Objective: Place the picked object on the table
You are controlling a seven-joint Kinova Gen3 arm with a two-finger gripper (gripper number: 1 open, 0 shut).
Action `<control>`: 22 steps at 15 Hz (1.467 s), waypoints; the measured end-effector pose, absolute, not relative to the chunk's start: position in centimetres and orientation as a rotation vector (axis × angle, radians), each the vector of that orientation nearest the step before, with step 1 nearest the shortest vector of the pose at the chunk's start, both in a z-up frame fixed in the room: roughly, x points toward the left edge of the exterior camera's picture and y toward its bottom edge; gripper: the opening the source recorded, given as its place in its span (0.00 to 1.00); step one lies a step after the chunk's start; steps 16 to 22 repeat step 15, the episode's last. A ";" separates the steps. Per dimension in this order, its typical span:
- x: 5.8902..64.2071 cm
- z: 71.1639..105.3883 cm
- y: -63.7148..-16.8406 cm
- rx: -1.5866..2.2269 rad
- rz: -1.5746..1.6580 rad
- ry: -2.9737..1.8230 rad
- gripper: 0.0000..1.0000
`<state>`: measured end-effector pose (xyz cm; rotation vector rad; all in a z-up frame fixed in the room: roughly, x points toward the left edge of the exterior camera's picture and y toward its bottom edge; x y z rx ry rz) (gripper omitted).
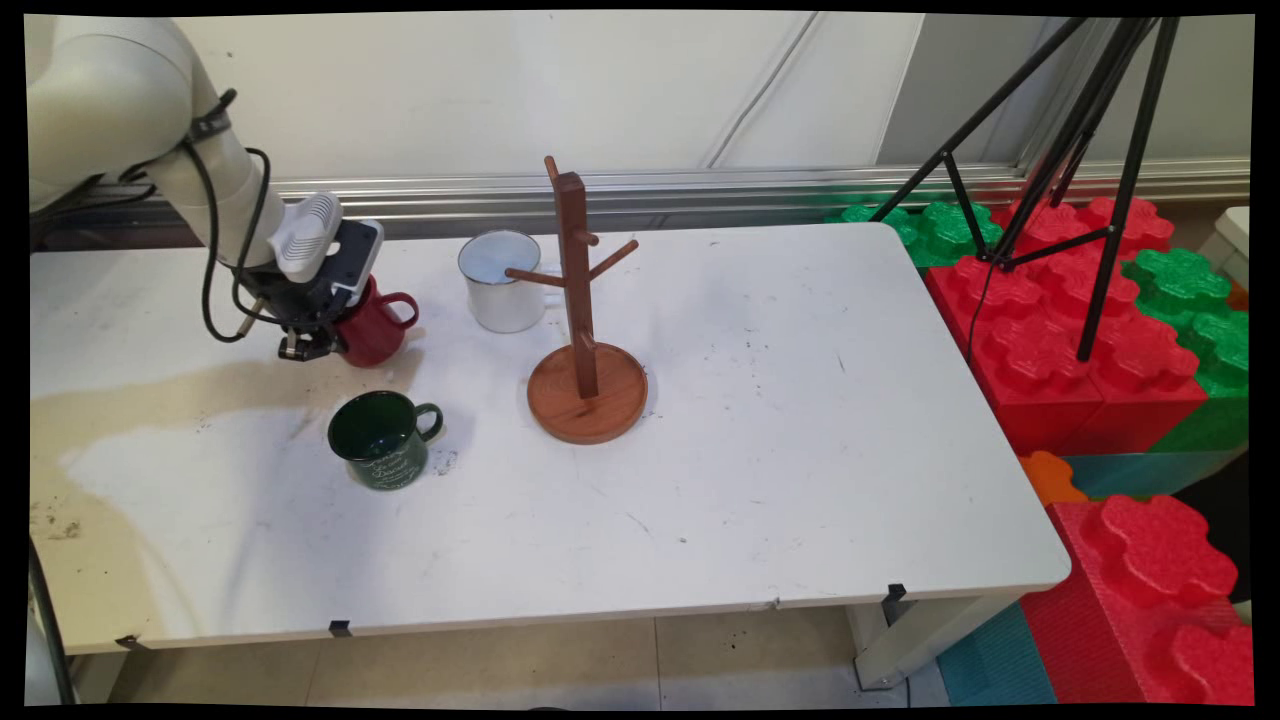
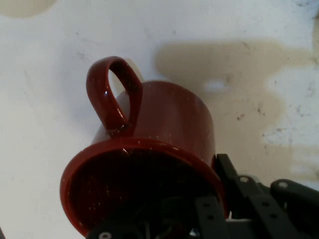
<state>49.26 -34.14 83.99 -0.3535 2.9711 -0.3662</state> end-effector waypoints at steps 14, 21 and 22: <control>49.1 82.6 -35.5 -0.356 -0.333 2.933 1.00; 49.2 82.8 -35.4 -0.360 -0.336 2.933 1.00; 49.2 82.8 -35.4 -0.360 -0.336 2.933 1.00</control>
